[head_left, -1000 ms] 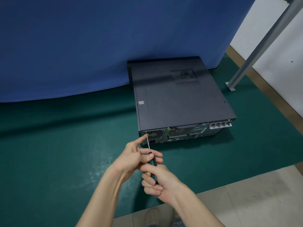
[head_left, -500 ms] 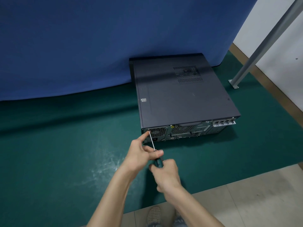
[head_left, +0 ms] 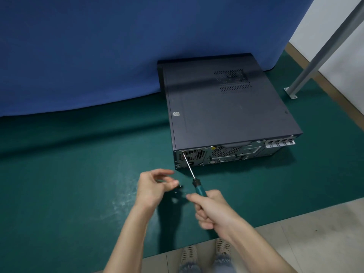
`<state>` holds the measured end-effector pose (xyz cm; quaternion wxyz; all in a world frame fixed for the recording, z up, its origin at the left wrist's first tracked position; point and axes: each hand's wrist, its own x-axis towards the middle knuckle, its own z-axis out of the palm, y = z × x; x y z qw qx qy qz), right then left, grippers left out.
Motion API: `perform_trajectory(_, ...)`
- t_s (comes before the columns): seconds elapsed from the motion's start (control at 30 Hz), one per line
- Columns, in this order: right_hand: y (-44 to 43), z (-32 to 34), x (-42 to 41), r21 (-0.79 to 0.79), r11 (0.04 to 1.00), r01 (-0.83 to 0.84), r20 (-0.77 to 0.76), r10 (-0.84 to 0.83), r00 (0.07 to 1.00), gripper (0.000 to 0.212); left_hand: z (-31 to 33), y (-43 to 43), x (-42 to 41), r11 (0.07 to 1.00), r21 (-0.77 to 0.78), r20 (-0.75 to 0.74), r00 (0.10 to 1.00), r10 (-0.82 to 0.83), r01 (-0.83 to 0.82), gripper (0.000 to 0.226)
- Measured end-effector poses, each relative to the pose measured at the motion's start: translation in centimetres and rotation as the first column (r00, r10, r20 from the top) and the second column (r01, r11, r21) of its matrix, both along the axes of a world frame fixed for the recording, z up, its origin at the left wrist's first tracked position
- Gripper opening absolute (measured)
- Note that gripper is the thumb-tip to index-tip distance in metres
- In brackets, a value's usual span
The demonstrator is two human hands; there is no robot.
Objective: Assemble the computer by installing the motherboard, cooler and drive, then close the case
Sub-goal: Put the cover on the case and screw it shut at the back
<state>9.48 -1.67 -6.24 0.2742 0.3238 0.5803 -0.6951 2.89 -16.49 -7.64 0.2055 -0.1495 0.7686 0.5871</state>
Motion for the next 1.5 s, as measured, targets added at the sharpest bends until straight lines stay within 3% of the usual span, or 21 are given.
perform_trajectory(0.1,2.0,-1.4,0.8,0.173,0.984,-0.046,-0.036,0.053,0.998,0.032,-2.8,-0.8,0.7,0.943,-0.327,0.015,0.999,-0.052,0.054,0.018)
perform_trajectory(0.33,4.9,-5.6,2.8,0.590,0.799,-0.113,0.057,0.098,0.994,0.040,-6.6,1.8,1.1,0.839,-0.521,0.002,0.983,-0.185,0.159,0.028)
perform_trajectory(0.47,5.4,-6.2,2.9,0.566,0.818,-0.103,0.082,0.068,0.994,0.041,-7.0,2.6,1.4,0.761,-0.636,-0.060,0.975,-0.214,0.128,0.008)
perform_trajectory(0.63,5.7,-6.5,3.0,0.550,0.832,-0.077,0.073,0.044,0.996,0.041,-7.0,2.6,2.1,0.712,-0.692,-0.095,0.963,-0.251,0.117,0.017)
perform_trajectory(0.77,6.0,-6.3,3.1,0.524,0.851,-0.021,0.057,-0.010,0.998,0.041,-4.8,4.9,2.1,0.850,-0.517,-0.275,0.960,-0.055,-0.100,0.024)
perform_trajectory(0.87,6.0,-5.8,3.1,0.489,0.872,0.013,0.034,-0.034,0.999,0.040,-2.1,8.0,1.0,0.953,-0.155,-0.331,0.922,0.199,-0.261,0.021)
perform_trajectory(0.97,6.0,-5.1,2.9,0.446,0.893,0.052,0.003,-0.059,0.998,0.042,-0.4,10.4,-0.5,0.901,0.212,-0.148,0.899,0.412,-0.378,0.025)
perform_trajectory(1.07,6.1,-4.6,2.9,0.394,0.915,0.087,-0.011,-0.090,0.996,0.041,0.4,11.9,-1.3,0.782,0.385,0.018,0.851,0.524,-0.490,0.017)
perform_trajectory(1.23,6.2,-4.3,3.0,0.357,0.928,0.104,-0.005,-0.109,0.994,0.038,0.8,13.4,-1.6,0.628,0.466,0.144,0.753,0.642,-0.624,0.020)
perform_trajectory(1.5,6.6,-4.6,3.1,0.340,0.935,0.103,0.019,-0.117,0.993,0.036,0.9,14.4,-1.9,0.601,0.446,0.079,0.698,0.711,-0.663,0.018)
